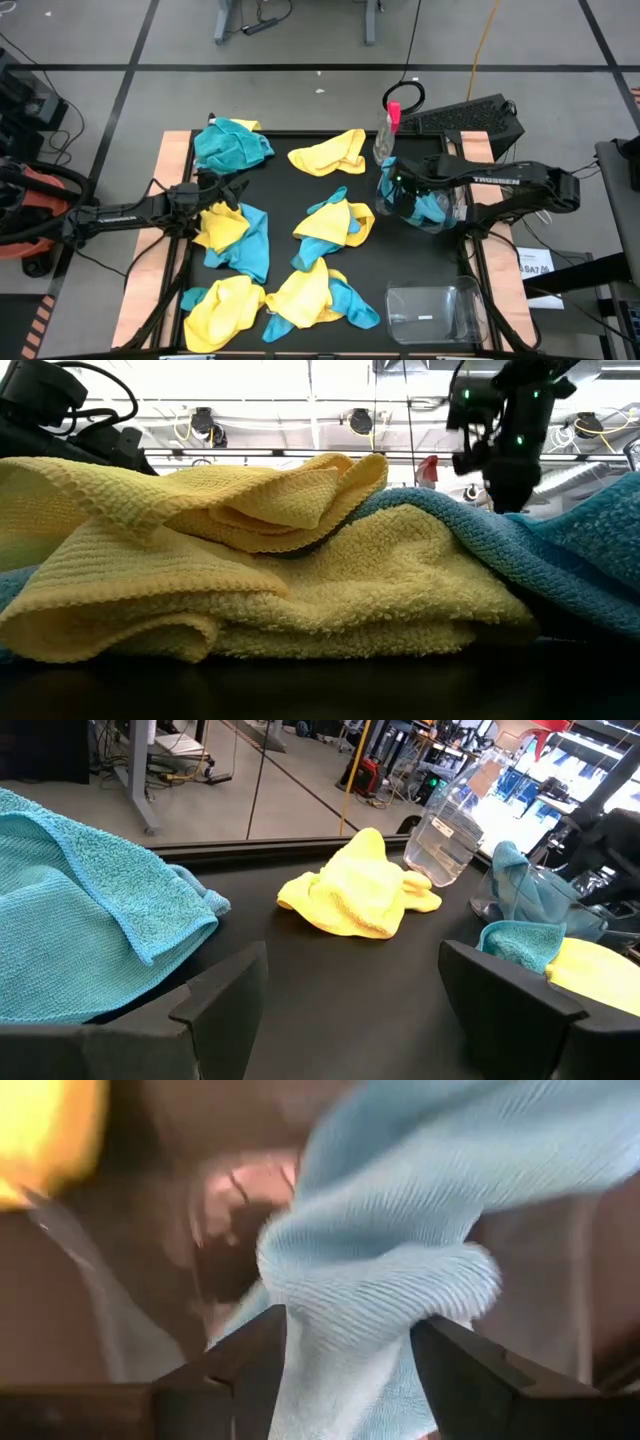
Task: Sort microfiber towel by color & place in baskets
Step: Put the blue towel into the top transparent bin
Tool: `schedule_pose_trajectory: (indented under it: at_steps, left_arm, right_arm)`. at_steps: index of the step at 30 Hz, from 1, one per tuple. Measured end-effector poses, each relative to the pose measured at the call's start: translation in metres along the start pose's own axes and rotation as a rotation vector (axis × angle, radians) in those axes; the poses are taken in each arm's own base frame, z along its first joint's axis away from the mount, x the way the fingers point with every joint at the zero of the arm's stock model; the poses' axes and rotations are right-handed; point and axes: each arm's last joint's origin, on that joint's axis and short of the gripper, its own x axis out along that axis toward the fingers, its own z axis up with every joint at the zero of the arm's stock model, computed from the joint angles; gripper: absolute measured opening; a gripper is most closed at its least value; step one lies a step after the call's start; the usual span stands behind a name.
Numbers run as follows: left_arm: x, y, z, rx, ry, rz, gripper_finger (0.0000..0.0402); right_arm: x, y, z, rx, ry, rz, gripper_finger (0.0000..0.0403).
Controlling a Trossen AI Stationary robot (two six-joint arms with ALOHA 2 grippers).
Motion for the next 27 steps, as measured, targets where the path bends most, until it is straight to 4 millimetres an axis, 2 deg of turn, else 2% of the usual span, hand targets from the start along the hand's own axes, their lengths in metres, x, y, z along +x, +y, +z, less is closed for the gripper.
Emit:
schedule_pose_trajectory:
  at_steps: [2, 6, 10, 12, 17, 27]
  left_arm:
    - [0.000, 0.000, 0.000, 0.000, 0.001, 0.000, 0.0299]
    - [0.000, 0.000, 0.000, 0.000, 0.000, 0.000, 0.0299]
    - [0.000, 0.000, 0.000, 0.000, 0.000, 0.000, 0.0299]
    - [0.000, 0.000, 0.000, 0.000, 0.000, 0.000, 0.0299]
    - [0.000, 0.000, 0.000, 0.000, 0.000, 0.000, 0.0299]
    - [0.000, 0.000, 0.000, 0.000, 0.000, 0.000, 0.0299]
  right_arm:
    - [-0.008, -0.001, 0.004, 0.014, -0.058, 0.012, 0.0219]
    - [-0.012, -0.002, 0.011, 0.050, -0.154, 0.012, 0.0224]
    - [-0.009, -0.013, 0.016, 0.095, -0.192, -0.179, 0.0220]
    - [-0.008, -0.019, 0.019, 0.123, -0.219, -0.219, 0.0218]
    - [-0.005, -0.028, 0.034, 0.117, -0.296, -0.125, 0.0217]
    - [0.020, -0.050, 0.042, 0.119, -0.216, -0.151, 0.0210]
